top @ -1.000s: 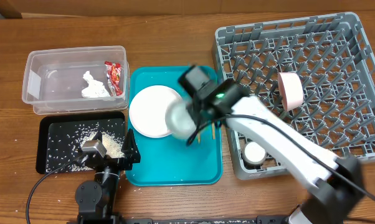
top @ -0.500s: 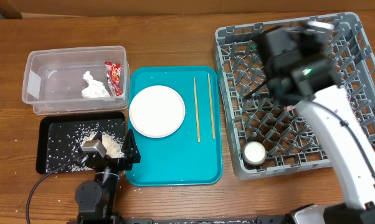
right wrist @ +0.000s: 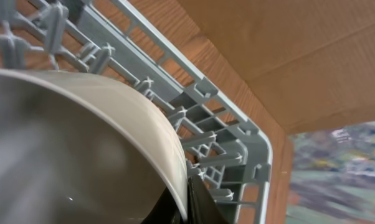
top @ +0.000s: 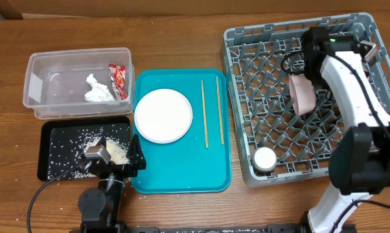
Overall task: Sort waste into correct bins and load items into the dishwasher
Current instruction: 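Lift the white bowl with the right gripper and carry it to the rack, then lower the white bowl into the rack's upper right area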
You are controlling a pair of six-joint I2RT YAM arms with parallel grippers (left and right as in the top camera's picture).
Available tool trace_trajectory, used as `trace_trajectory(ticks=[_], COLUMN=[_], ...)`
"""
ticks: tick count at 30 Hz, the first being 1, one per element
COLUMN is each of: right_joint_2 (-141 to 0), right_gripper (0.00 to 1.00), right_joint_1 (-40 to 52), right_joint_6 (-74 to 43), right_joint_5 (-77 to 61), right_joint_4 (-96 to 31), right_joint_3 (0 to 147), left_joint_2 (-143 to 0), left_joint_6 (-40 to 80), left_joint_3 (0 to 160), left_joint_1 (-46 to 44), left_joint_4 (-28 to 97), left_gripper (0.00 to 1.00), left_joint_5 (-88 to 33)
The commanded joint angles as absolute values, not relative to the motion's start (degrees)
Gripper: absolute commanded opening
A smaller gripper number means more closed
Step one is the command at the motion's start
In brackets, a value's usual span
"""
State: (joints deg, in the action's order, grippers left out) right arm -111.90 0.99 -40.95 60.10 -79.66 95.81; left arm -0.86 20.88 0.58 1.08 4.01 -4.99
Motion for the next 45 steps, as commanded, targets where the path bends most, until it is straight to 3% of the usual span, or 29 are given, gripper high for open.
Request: trace_trajectory(ticks=[1, 21, 45], right_joint_2=[-114.2, -115.3, -113.2], right_gripper=[0.04, 0.04, 0.04], right_joint_1=[0.9, 6.2, -1.5], right_joint_6=[-42.0, -40.5, -44.8], right_joint_5=[65.1, 64.6, 63.2], right_joint_4=[-79.7, -77.6, -84.1], right_joint_3=[95.8, 95.9, 93.0], left_joint_2=[-0.3, -0.3, -0.3], left_joint_6=[21.0, 21.0, 21.0], left_joint_3=[0.3, 0.3, 0.3], left_joint_1=[0.7, 0.7, 0.7], left_joint_4=[3.9, 3.9, 3.9], left_gripper=[1.0, 1.0, 1.0], left_joint_5=[-5.4, -5.4, -5.4])
